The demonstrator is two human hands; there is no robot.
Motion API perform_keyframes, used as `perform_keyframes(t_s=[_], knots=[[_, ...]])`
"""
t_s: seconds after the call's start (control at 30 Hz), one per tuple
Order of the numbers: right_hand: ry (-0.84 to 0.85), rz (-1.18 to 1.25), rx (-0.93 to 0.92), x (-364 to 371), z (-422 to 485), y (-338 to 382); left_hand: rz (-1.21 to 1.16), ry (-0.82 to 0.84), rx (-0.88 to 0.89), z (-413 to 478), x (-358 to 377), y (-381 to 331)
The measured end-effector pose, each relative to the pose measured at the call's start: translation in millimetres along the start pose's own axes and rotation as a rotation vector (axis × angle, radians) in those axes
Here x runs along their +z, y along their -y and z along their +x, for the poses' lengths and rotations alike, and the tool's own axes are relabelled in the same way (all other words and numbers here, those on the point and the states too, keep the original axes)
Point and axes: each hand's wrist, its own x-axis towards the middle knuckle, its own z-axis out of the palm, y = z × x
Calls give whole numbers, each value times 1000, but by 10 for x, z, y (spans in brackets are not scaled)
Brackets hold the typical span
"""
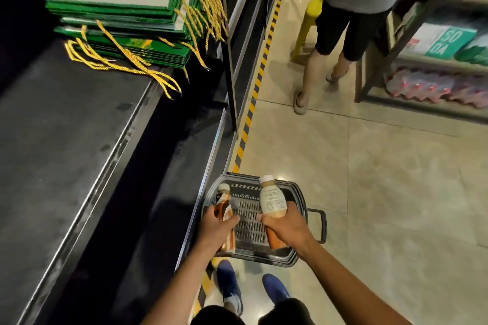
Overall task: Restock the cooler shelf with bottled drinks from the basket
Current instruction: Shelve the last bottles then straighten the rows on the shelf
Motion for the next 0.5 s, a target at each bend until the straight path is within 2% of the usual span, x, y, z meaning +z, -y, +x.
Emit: perform_keyframes(t_s=[0.17,0.27,0.5], knots=[[49,-109,-152,-36,-207,209,-177,-155,10,-396,7,-23],[107,-172,-262,-11,-337,391,-201,-291,15,-668,-87,-16],[344,-221,-458,356,-946,921,-413,-596,24,-1592,-450,144]])
